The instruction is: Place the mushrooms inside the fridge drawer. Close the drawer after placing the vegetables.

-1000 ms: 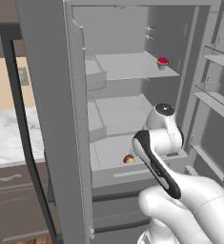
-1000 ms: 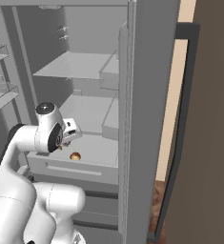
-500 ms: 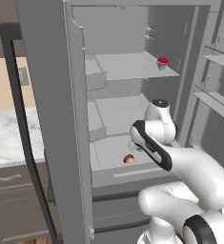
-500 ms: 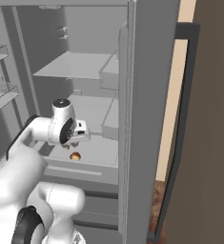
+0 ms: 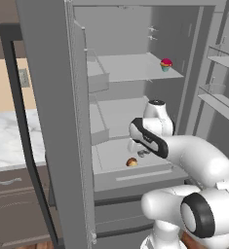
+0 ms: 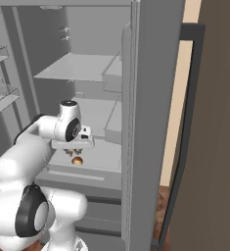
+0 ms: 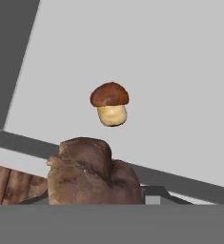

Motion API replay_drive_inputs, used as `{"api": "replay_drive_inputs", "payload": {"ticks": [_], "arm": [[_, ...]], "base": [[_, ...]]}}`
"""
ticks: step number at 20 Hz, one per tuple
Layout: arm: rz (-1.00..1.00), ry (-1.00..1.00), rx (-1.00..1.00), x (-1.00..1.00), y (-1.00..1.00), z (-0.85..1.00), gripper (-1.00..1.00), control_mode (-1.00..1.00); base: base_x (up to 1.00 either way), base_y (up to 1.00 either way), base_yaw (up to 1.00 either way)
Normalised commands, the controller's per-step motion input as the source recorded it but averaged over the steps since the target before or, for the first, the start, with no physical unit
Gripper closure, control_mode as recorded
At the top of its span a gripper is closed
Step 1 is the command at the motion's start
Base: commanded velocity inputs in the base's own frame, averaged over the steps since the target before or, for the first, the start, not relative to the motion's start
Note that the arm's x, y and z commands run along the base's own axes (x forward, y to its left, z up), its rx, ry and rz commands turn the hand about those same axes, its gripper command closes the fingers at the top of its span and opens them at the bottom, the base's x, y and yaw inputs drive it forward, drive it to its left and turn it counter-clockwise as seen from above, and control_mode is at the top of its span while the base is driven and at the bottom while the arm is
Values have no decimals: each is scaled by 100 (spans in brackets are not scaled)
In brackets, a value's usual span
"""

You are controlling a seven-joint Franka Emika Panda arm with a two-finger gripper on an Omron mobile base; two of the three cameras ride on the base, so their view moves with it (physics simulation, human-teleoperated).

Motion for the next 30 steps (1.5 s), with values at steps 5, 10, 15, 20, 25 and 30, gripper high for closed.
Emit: {"api": "replay_drive_inputs", "payload": {"ticks": [5,10,15,20,25,30], "arm": [[-7,4,0,0,12,-35,100,-100],[-6,1,0,5,6,-33,100,-100],[-4,0,0,24,6,-22,100,-100],[-1,0,0,28,16,-20,100,-100],[0,0,0,23,8,-23,100,-100],[0,0,0,21,0,-22,100,-100]], "base": [[0,0,0],[0,0,0],[0,0,0],[0,0,0],[0,0,0],[0,0,0]]}}
